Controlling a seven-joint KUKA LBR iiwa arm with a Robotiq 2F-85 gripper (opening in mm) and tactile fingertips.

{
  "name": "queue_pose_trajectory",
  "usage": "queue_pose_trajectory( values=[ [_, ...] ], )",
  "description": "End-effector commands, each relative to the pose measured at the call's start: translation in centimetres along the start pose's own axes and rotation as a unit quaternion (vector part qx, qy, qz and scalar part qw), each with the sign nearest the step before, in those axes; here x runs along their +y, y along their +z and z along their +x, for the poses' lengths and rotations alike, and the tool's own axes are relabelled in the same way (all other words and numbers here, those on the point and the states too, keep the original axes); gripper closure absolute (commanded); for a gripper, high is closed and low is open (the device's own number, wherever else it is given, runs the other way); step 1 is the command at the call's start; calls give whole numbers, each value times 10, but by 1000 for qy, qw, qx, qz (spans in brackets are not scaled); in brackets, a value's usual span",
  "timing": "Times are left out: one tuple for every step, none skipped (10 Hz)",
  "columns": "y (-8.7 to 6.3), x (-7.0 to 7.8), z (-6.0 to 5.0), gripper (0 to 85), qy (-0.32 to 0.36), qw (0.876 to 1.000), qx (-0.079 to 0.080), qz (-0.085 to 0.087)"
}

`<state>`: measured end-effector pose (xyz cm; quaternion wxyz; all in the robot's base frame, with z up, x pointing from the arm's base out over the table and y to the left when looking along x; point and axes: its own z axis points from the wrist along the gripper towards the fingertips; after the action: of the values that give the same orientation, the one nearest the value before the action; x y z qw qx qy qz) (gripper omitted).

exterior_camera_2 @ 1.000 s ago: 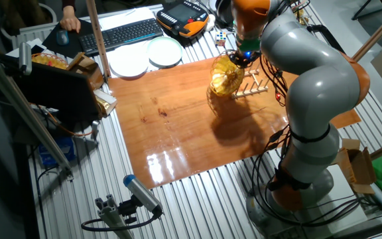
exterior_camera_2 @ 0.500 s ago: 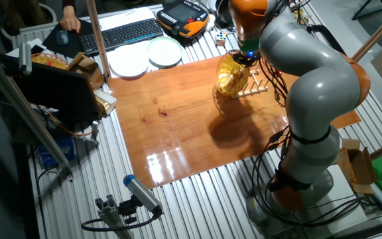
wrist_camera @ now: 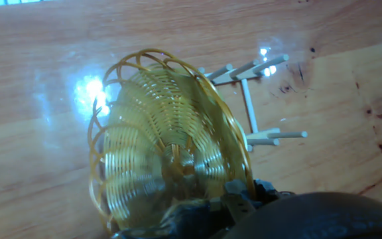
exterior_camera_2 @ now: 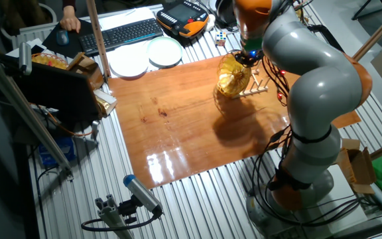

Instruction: Put the dish on the dish rack

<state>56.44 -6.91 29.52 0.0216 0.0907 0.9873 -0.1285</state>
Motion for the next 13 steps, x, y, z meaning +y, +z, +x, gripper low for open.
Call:
queue_pose_trajectory(
  values=[
    [0, 0, 0, 843, -1, 1000, 0, -5],
    [0, 0, 0, 843, -1, 1000, 2, -10],
    [0, 0, 0, 843, 2, 1000, 3, -6],
    [0, 0, 0, 843, 12, 1000, -3, 28],
    [0, 0, 0, 843, 22, 998, -9, 58],
    [0, 0, 0, 843, 19, 997, -7, 77],
    [0, 0, 0, 843, 17, 997, -6, 80],
    [-3, -6, -1, 843, 11, 996, -5, 85],
    [-8, -15, -5, 843, 8, 997, -4, 81],
    [-12, -28, -9, 843, 12, 997, 0, 75],
    [-13, -38, -13, 843, 14, 997, 1, 72],
    [-13, -45, -18, 843, 17, 997, 1, 75],
    [-11, -49, -20, 843, 16, 996, 0, 90]
  ],
)
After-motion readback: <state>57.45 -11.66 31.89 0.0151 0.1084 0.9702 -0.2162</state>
